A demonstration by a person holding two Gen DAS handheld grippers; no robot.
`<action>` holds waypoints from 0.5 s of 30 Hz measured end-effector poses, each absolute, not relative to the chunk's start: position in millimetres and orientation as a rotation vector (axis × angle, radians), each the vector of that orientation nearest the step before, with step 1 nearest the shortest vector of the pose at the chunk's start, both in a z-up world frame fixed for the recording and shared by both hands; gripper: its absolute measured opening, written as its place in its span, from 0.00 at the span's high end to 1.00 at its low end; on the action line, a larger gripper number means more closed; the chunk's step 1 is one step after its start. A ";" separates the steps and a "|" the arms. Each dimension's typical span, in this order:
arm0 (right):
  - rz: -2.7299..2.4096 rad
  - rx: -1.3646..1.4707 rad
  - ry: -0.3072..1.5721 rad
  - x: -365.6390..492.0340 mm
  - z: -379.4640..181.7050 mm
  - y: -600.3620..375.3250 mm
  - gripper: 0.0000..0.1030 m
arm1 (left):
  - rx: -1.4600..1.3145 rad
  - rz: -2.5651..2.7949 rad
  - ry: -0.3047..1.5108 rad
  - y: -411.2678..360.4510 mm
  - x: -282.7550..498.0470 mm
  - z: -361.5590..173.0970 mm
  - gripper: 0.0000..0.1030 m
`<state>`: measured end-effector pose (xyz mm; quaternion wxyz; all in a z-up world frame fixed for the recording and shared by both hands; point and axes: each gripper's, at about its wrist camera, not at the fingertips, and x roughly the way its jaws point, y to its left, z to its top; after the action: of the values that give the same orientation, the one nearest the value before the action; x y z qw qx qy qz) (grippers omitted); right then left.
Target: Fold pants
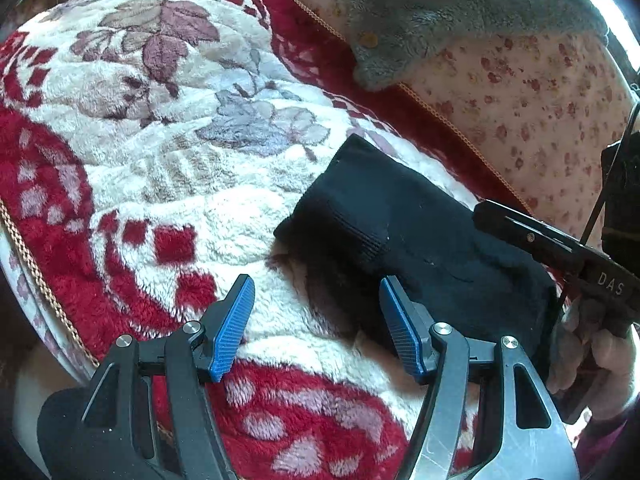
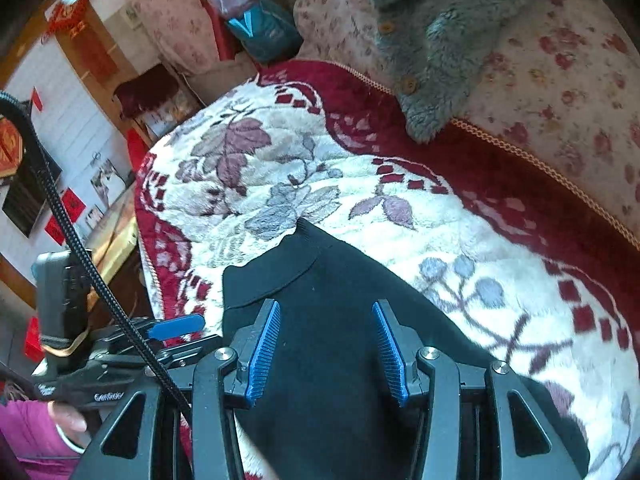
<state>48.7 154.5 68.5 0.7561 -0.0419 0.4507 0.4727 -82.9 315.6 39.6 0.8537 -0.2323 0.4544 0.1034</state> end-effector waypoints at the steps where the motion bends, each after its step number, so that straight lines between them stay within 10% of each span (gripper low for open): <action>1: 1.032 -0.090 0.982 49.2 67.9 156.5 0.55 | -0.487 0.219 0.957 315.7 -80.9 39.0 0.38; 15: 1.017 -0.115 0.995 62.6 61.5 174.4 0.54 | -0.438 0.256 0.957 307.4 -66.8 36.4 0.38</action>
<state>62.6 174.4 61.5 0.7560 -0.0528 0.4563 0.4664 -66.8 307.4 36.4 0.8569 -0.2086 0.4553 0.1218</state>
